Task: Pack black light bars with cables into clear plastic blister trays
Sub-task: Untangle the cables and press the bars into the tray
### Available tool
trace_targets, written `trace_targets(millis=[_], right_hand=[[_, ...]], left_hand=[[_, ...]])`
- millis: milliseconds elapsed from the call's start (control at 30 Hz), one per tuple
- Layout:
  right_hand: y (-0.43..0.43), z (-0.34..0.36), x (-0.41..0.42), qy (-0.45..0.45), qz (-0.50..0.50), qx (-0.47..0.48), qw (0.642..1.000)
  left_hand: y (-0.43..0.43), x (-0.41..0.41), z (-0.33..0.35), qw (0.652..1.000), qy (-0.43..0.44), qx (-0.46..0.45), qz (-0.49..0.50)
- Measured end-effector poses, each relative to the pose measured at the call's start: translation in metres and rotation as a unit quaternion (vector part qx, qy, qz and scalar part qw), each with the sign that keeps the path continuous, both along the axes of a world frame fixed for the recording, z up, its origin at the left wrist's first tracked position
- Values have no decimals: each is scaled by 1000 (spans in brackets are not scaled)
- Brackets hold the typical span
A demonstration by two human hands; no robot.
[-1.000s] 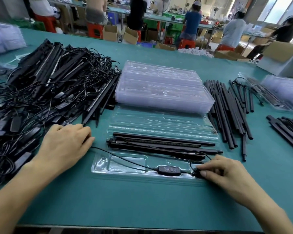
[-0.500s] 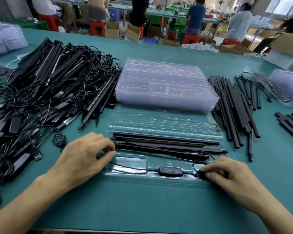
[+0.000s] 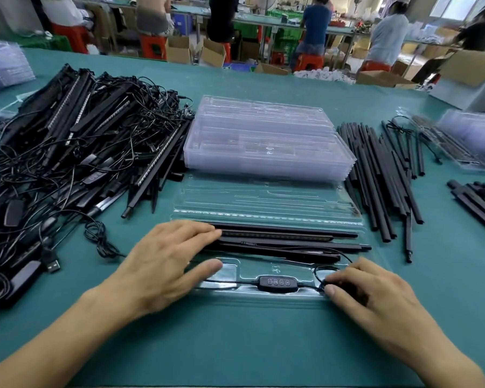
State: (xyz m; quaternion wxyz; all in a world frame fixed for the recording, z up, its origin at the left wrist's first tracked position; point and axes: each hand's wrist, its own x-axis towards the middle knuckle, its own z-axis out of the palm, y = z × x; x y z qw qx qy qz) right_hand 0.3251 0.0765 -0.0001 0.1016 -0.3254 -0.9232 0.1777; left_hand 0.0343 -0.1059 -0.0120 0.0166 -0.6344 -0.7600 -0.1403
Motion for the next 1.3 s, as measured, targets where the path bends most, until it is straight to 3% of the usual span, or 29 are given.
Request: trace_targets(millis=[267,567,700,867,1133,1300], right_hand=[[-13,-3,-8,-103,3,106,989],[-17,-3,-20,-134,-47,141,980],[-18,-8,-20,-66,-59,123,988],[-1,-15,-13,39,-66,17,997],[9,-20,-17,54,-89,17,994],[12,-19,-17,138,-112,-19,984]], left_hand=[[-2,6,-7,996,45,-64,-36],[0,3,-14,997,19,-77,-20],[-1,4,-14,997,-2,-65,-29],[-2,5,-17,998,-15,-50,-25],[-1,5,-18,999,1,-47,-14],[0,6,-16,999,4,-48,-14]])
